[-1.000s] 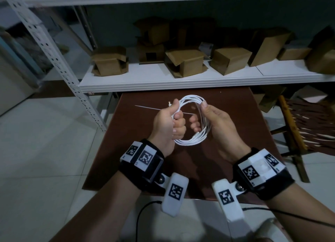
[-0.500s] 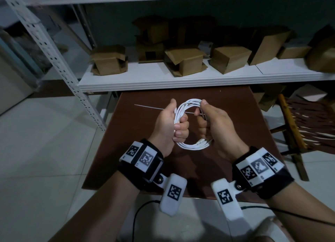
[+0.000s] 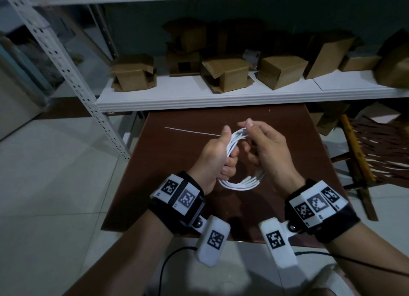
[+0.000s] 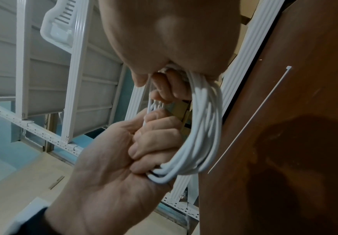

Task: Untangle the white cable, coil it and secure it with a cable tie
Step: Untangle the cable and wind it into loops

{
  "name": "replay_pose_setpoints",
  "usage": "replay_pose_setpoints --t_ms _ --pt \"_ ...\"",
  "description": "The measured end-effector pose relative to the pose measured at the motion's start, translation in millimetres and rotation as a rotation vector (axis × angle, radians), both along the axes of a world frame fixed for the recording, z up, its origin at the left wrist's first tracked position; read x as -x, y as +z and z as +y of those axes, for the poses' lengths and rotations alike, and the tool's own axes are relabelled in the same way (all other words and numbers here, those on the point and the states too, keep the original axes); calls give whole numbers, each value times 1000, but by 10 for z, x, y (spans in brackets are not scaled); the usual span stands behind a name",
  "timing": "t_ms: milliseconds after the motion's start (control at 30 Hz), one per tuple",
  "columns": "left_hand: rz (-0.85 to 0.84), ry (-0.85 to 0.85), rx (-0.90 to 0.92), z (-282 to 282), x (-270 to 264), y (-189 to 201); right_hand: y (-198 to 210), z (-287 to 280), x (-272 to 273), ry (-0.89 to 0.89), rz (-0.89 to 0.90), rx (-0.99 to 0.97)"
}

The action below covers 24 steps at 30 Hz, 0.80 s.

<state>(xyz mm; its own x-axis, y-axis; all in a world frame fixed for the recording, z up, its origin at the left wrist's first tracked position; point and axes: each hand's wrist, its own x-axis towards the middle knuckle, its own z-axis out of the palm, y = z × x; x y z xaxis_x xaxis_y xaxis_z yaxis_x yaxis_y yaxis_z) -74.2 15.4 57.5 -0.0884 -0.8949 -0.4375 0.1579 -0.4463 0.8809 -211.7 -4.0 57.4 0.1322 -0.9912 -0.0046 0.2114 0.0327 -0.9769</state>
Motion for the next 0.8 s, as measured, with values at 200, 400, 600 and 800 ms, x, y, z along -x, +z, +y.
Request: replay_pose_setpoints --t_ms 200,400,600,800 --pt "-12 6 -22 10 -36 46 -12 -28 3 10 70 4" --pt "-30 23 -60 8 -80 50 -25 -34 -1 42 191 116" --pt "-60 31 -96 11 -94 35 -44 7 -30 125 224 177" --pt "-59 22 -132 12 -100 33 -62 -1 -31 158 274 172"
